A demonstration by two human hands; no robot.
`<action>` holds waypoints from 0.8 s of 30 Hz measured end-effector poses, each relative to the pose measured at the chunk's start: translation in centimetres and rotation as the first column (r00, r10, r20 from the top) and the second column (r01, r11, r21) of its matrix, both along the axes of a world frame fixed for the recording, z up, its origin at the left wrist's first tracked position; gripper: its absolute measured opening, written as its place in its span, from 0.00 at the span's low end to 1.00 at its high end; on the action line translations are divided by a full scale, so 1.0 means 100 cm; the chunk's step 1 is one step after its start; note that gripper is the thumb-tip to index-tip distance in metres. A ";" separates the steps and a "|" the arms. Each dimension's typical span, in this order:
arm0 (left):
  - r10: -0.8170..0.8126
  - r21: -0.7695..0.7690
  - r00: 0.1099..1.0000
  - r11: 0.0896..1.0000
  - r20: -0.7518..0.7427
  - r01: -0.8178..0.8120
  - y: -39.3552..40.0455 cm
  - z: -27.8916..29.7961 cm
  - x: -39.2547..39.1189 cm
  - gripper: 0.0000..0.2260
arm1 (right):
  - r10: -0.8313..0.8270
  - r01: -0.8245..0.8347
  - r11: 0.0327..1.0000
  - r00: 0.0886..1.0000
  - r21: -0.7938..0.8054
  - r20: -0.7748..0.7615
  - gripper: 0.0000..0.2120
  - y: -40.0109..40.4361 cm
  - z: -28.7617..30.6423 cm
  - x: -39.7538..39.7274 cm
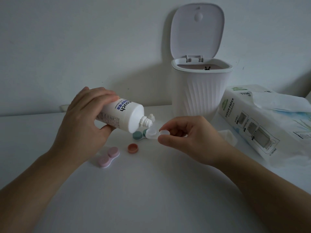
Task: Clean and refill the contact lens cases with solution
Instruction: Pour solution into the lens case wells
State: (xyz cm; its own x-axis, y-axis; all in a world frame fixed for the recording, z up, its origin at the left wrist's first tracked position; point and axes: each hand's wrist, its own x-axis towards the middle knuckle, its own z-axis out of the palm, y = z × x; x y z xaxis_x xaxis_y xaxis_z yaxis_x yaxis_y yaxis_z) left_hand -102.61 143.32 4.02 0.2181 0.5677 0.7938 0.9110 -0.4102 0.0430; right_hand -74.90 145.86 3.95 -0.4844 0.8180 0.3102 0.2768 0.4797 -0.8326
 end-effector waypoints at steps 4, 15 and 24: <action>-0.016 -0.029 0.998 0.999 0.061 0.018 -0.002 0.001 0.002 0.28 | 0.023 -0.025 1.000 0.998 0.018 0.063 0.04 0.004 -0.003 0.002; 0.019 -0.144 0.967 0.989 0.255 0.018 -0.013 0.000 -0.001 0.33 | 0.102 -0.093 0.994 0.968 -0.051 0.231 0.09 0.014 -0.010 0.004; 0.045 -0.187 0.884 0.981 0.466 0.049 -0.014 -0.002 0.002 0.30 | 0.124 -0.136 0.991 0.916 0.005 0.381 0.11 0.013 -0.007 0.005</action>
State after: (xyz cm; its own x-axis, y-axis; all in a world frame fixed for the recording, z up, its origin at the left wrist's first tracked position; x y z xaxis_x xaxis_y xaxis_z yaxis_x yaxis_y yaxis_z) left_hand -102.39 141.87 3.85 -0.1490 0.7158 0.6822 0.7652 -0.3535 0.5380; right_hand -74.44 147.16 3.22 -0.6724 0.7326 0.1061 0.5021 0.5567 -0.6618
